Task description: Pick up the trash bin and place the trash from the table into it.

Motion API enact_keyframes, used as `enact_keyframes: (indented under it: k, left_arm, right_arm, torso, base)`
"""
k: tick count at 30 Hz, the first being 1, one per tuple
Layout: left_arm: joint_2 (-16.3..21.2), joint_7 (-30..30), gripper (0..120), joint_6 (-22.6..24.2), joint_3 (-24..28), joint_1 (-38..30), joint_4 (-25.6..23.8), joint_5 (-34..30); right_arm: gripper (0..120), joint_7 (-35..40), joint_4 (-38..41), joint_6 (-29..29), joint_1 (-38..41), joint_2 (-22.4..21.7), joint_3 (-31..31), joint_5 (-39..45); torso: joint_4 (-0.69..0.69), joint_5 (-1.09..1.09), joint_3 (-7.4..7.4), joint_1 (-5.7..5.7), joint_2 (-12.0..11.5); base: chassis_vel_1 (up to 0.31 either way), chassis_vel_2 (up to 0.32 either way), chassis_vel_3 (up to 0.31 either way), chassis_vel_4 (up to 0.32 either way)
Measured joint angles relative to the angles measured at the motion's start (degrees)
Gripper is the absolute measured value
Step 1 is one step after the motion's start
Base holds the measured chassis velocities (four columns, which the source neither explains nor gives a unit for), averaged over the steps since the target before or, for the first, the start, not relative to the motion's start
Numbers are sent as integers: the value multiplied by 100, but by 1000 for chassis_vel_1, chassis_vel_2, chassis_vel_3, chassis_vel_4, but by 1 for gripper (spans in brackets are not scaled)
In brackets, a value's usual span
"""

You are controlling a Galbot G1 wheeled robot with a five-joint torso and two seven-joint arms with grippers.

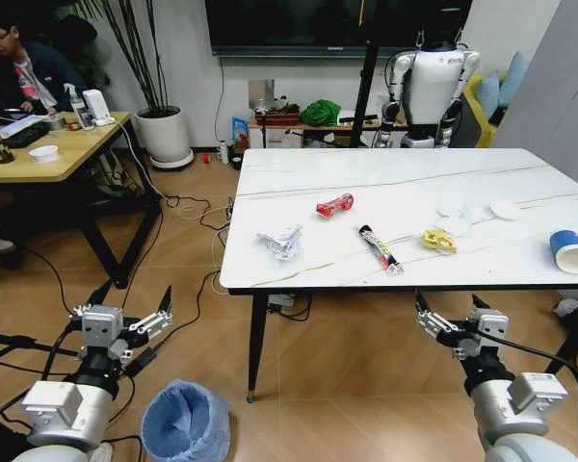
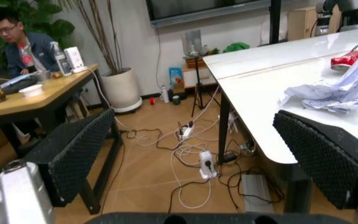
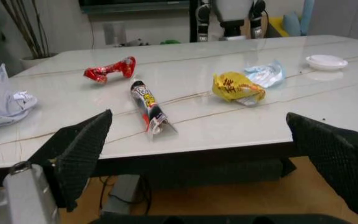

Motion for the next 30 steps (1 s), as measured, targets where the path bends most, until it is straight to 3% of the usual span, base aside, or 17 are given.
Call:
enact_keyframes:
  k: [30]
  left_arm:
    - [68,43,100,-55,64,75,58,63]
  right_arm:
    - [100,-9,-50,20,7,122,-4,-15]
  torso:
    - [0,0,0,0,0]
  base:
    - [0,0,0,0]
